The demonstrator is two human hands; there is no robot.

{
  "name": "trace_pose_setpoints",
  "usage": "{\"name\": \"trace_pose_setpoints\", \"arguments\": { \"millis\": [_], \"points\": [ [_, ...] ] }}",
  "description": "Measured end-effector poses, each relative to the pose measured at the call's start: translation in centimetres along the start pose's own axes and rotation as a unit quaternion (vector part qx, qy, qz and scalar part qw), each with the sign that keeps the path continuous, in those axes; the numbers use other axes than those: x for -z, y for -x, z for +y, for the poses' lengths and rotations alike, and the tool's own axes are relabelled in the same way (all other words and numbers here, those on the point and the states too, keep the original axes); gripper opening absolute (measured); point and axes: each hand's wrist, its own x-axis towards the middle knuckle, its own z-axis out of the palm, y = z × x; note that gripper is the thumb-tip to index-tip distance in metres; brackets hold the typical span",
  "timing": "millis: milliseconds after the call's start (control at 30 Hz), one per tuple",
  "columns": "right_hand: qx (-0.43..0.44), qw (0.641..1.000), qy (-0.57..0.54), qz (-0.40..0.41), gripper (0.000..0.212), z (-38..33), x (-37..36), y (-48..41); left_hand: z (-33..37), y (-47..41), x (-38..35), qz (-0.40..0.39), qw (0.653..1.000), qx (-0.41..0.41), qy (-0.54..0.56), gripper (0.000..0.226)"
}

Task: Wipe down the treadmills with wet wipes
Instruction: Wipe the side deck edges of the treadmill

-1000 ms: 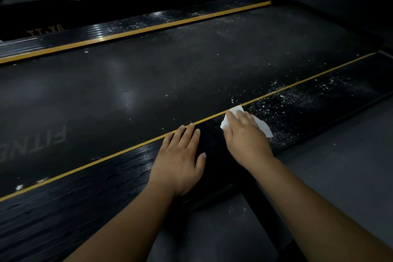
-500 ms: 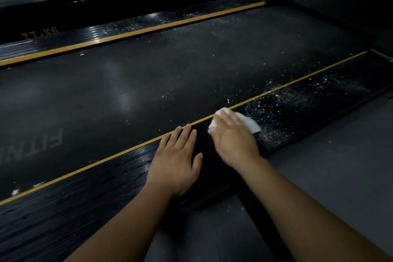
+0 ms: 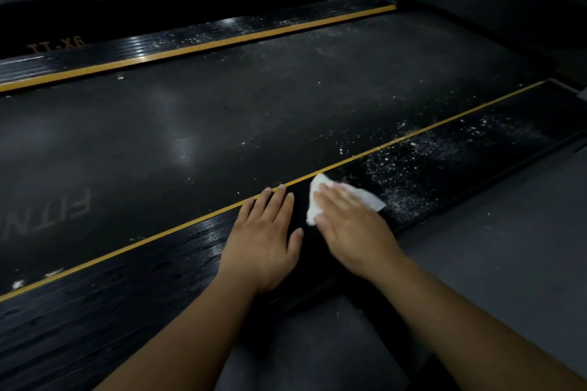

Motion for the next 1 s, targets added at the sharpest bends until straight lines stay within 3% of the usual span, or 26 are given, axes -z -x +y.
{"name": "trace_pose_setpoints", "arguments": {
  "millis": [100,233,333,467,533,600,667,733,767,867,933,1000],
  "points": [
    [-0.073,0.997,0.032,0.019,0.053,2.5,0.8,-2.0,0.1,0.0,0.0,-0.002,1.000,0.001,-0.004,0.084],
    [-0.015,0.997,-0.022,0.074,0.023,0.3,0.2,-2.9,0.1,0.0,0.2,-0.002,1.000,0.003,0.001,0.084],
    [-0.015,0.980,-0.156,0.120,0.023,-1.3,1.1,-2.2,0.2,0.0,0.2,-0.008,1.000,0.003,-0.003,0.084],
    [-0.113,0.901,-0.405,0.109,0.018,-3.0,3.0,-3.4,0.1,-0.1,0.1,0.002,1.000,-0.001,0.005,0.078],
    [-0.149,0.921,-0.347,0.090,0.021,-2.0,3.1,-4.3,0.2,0.0,0.1,0.001,1.000,0.002,0.003,0.078],
    [-0.161,0.970,-0.148,0.108,0.030,-0.3,2.7,-4.4,0.2,0.0,0.2,-0.002,1.000,0.005,0.000,0.081],
    [-0.123,0.974,-0.045,0.183,0.035,0.2,2.3,-3.7,0.3,0.0,0.2,-0.003,1.000,0.007,-0.003,0.083],
    [-0.044,0.974,-0.025,0.219,0.037,-0.4,1.4,-3.0,0.2,-0.1,0.1,0.001,1.000,0.006,0.006,0.084],
    [-0.010,0.982,-0.013,0.186,0.040,-1.0,0.9,-2.8,0.2,-0.1,0.1,0.003,1.000,0.005,0.011,0.083],
    [0.000,1.000,0.020,0.007,0.077,-3.2,-0.4,-1.9,0.1,0.0,-0.1,0.003,1.000,0.003,0.014,0.079],
    [0.017,1.000,0.008,-0.021,0.085,-3.1,-0.9,-0.6,0.0,0.0,-0.1,0.002,1.000,0.002,0.016,0.078],
    [0.049,0.999,0.014,-0.005,0.079,-1.5,-0.8,0.9,0.0,0.0,0.0,-0.007,1.000,0.001,0.005,0.082]
  ]
}}
